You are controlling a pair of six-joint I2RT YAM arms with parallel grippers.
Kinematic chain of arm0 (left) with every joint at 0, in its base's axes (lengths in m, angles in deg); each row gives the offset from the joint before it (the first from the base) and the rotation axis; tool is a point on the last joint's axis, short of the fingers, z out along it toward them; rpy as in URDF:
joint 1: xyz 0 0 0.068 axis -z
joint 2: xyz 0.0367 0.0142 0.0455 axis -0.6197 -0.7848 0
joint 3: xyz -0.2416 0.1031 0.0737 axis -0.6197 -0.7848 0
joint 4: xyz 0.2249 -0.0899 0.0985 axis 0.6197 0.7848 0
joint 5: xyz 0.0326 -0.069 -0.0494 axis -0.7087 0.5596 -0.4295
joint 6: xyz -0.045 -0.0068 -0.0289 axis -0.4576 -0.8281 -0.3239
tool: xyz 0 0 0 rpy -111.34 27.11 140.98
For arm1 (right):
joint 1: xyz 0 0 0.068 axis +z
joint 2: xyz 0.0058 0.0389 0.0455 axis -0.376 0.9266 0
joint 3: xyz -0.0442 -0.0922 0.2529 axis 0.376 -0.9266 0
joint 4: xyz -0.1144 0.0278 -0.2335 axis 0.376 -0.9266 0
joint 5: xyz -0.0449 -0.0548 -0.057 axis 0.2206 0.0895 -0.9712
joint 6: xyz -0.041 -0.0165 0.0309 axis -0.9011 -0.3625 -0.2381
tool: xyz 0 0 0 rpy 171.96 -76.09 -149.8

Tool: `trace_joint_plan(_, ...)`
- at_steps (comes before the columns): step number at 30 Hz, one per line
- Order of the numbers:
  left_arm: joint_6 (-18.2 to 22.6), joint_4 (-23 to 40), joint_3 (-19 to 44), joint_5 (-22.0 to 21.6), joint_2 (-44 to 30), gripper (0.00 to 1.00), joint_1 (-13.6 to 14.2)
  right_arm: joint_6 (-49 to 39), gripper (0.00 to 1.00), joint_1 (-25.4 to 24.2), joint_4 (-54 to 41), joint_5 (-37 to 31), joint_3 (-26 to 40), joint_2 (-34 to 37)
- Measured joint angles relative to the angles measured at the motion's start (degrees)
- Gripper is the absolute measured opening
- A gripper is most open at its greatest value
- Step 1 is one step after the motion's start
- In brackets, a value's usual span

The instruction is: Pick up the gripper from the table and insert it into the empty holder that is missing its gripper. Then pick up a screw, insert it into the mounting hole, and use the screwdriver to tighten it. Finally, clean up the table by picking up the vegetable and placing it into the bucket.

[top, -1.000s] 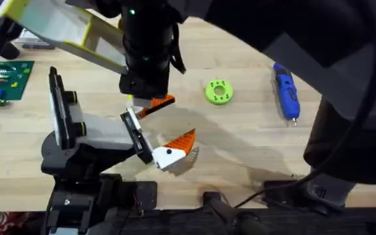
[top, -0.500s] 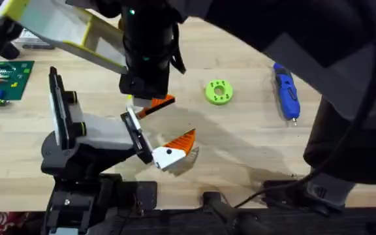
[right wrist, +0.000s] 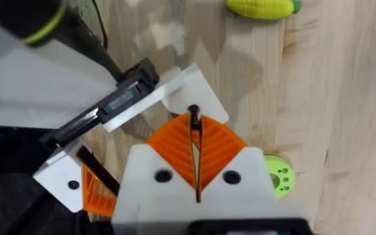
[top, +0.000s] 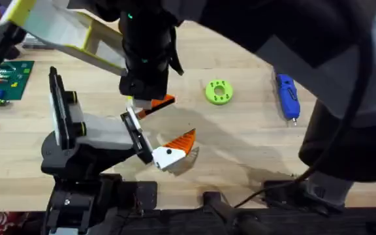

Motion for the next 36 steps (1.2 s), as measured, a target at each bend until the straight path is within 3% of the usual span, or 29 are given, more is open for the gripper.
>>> trace_joint_plan(36,-1.21,0.03,0.0,-0.01,-0.27,0.986,0.0,-0.01,0.011,0.0,0.57,0.0,0.33,1.73)
